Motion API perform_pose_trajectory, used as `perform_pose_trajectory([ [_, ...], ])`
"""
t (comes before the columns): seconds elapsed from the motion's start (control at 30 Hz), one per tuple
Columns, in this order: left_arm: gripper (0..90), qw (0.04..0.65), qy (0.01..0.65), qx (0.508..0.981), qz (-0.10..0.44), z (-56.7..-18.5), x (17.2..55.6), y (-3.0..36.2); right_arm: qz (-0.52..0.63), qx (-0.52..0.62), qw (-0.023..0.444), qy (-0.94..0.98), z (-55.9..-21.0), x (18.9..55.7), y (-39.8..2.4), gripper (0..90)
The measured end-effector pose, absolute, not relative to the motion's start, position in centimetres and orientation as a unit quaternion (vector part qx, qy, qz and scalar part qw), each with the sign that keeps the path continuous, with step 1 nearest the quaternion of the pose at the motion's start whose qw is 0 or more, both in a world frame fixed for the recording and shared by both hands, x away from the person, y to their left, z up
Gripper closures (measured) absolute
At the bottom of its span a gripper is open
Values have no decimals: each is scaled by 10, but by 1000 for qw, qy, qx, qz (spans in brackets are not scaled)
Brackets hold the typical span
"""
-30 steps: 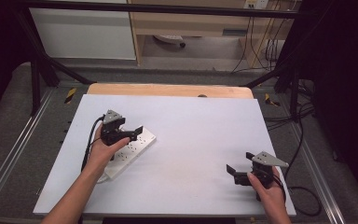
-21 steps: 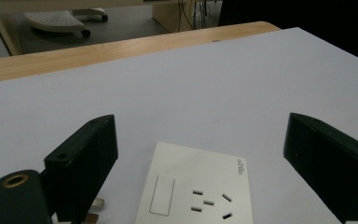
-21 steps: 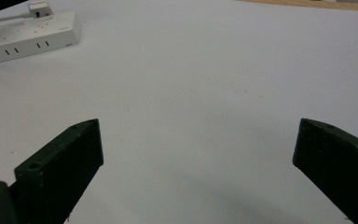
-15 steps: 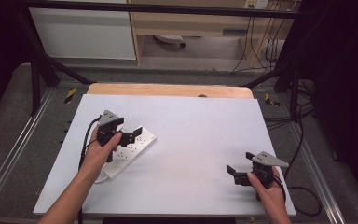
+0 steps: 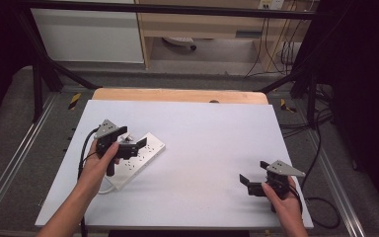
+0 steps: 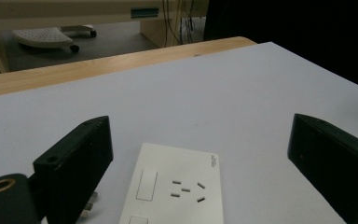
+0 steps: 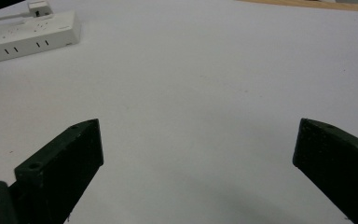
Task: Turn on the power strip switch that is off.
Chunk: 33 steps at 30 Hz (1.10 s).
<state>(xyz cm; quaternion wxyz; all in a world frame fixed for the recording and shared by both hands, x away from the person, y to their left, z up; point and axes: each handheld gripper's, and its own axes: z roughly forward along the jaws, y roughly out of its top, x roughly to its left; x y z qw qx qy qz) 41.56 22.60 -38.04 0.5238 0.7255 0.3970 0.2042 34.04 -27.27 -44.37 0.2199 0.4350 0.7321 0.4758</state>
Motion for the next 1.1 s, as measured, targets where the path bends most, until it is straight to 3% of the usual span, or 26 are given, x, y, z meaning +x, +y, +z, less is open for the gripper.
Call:
perform_pose_trajectory([
  [1.1,60,548,412,695,216,-382,349,283,473,433,221,735,-444,340,-271,20],
])
